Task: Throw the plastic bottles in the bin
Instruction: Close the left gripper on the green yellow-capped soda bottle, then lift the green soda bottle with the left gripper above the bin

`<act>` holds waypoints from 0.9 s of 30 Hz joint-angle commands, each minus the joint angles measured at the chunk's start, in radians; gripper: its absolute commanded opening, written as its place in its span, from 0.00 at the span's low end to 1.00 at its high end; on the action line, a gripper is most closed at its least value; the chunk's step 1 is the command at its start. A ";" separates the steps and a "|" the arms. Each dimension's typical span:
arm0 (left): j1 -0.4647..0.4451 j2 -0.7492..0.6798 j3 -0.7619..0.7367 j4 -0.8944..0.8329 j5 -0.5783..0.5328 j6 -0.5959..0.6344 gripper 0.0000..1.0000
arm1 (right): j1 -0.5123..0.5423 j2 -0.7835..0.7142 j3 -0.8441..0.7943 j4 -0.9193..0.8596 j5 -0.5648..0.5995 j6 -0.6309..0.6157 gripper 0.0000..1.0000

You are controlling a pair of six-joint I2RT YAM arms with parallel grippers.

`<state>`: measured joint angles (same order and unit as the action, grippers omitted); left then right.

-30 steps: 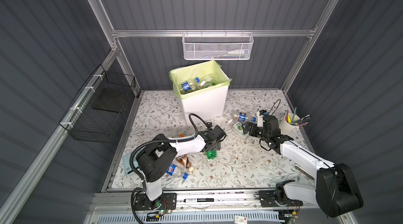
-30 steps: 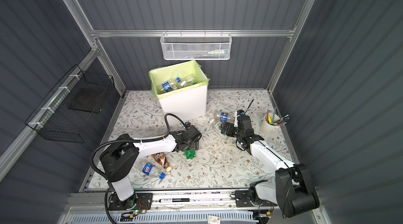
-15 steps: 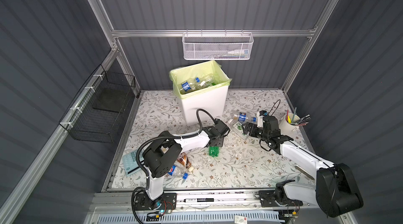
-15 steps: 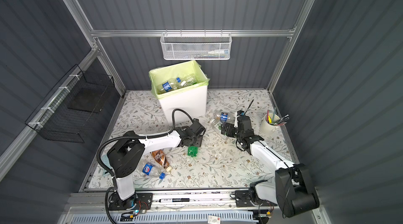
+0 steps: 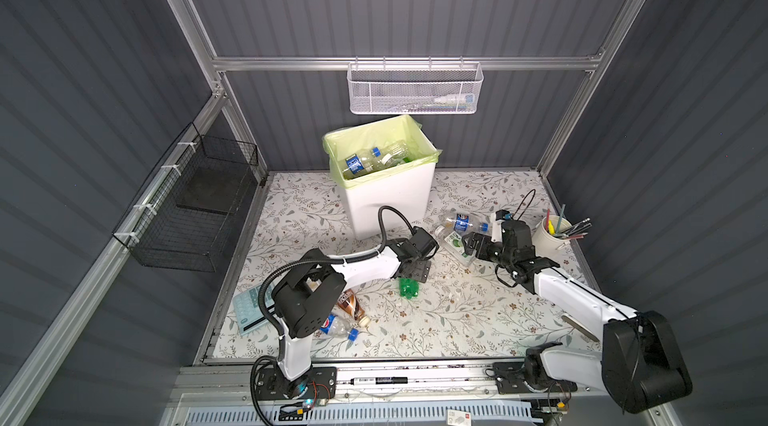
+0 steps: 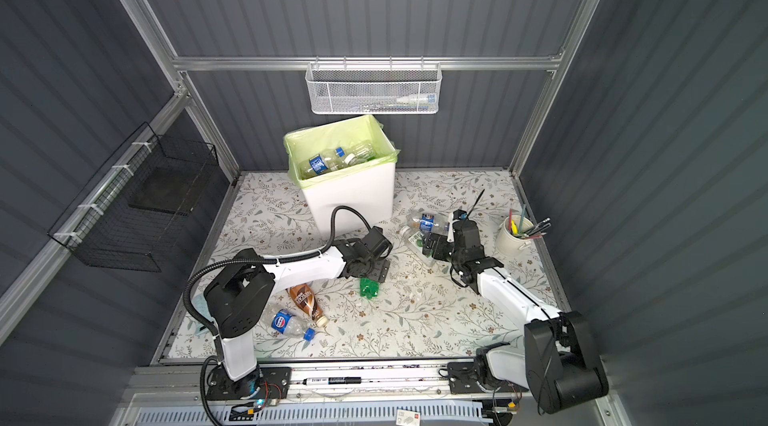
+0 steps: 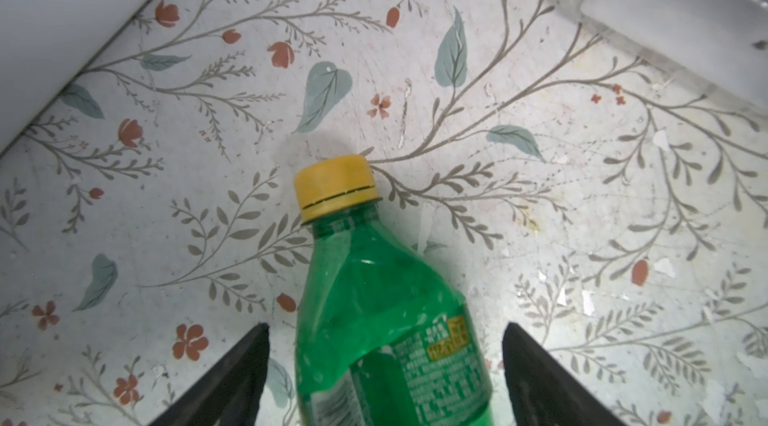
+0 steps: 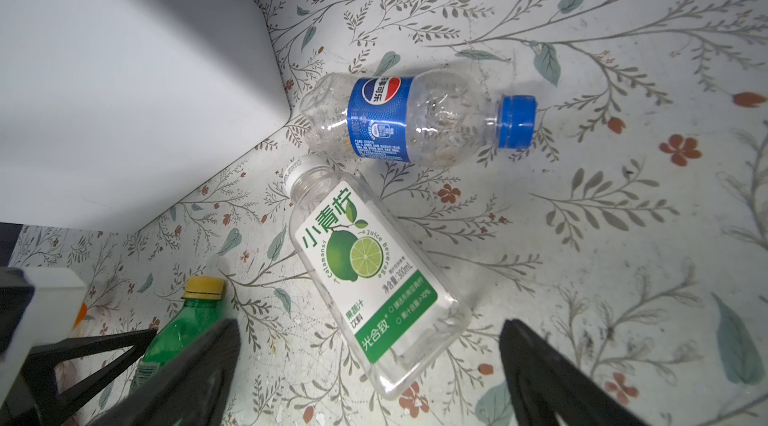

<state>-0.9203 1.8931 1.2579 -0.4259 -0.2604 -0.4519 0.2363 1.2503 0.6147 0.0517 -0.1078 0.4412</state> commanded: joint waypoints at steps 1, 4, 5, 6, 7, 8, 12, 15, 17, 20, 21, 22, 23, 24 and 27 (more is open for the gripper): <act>0.001 0.039 0.006 -0.020 0.045 -0.005 0.79 | -0.006 -0.008 -0.013 -0.008 0.008 -0.011 0.99; 0.001 0.054 0.013 -0.026 0.074 -0.007 0.73 | -0.008 -0.011 -0.016 -0.008 0.007 -0.010 0.99; 0.001 0.055 0.014 -0.026 0.081 -0.004 0.69 | -0.009 -0.011 -0.016 -0.009 0.007 -0.011 0.99; 0.001 0.055 0.013 -0.027 0.083 -0.004 0.67 | -0.009 -0.014 -0.016 -0.009 0.007 -0.010 0.99; 0.001 0.055 0.014 -0.028 0.083 -0.004 0.66 | -0.011 -0.016 -0.017 -0.009 0.007 -0.010 0.99; 0.002 0.051 0.012 -0.029 0.082 -0.001 0.65 | -0.012 -0.018 -0.018 -0.008 0.006 -0.010 0.99; 0.001 0.012 0.005 -0.008 0.073 0.007 0.52 | -0.016 -0.023 -0.018 -0.007 0.004 -0.008 0.99; 0.001 -0.085 -0.025 0.066 0.062 0.019 0.44 | -0.019 -0.029 -0.017 -0.009 0.002 -0.009 0.99; 0.001 -0.173 -0.031 0.106 0.030 0.036 0.43 | -0.022 -0.036 -0.016 -0.009 0.000 -0.009 0.99; 0.001 -0.318 -0.020 0.156 -0.028 0.117 0.44 | -0.023 -0.047 -0.013 -0.010 0.001 -0.010 0.99; 0.001 -0.367 -0.011 0.173 -0.049 0.158 0.43 | -0.023 -0.049 -0.011 -0.011 0.002 -0.010 0.99; 0.001 -0.418 -0.001 0.192 -0.081 0.205 0.44 | -0.023 -0.052 -0.006 -0.013 0.002 -0.010 0.99; 0.001 -0.467 0.010 0.218 -0.104 0.262 0.44 | -0.025 -0.052 -0.004 -0.016 0.002 -0.012 0.99; 0.001 -0.516 0.021 0.239 -0.128 0.313 0.44 | -0.025 -0.056 0.000 -0.018 0.002 -0.012 0.99; 0.000 -0.664 0.022 0.369 -0.186 0.481 0.44 | -0.025 -0.068 0.004 -0.019 0.008 -0.013 0.99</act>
<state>-0.9203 1.3251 1.2575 -0.1963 -0.3550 -0.1730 0.2157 1.2015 0.6079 0.0456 -0.1070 0.4408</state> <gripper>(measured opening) 0.603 0.991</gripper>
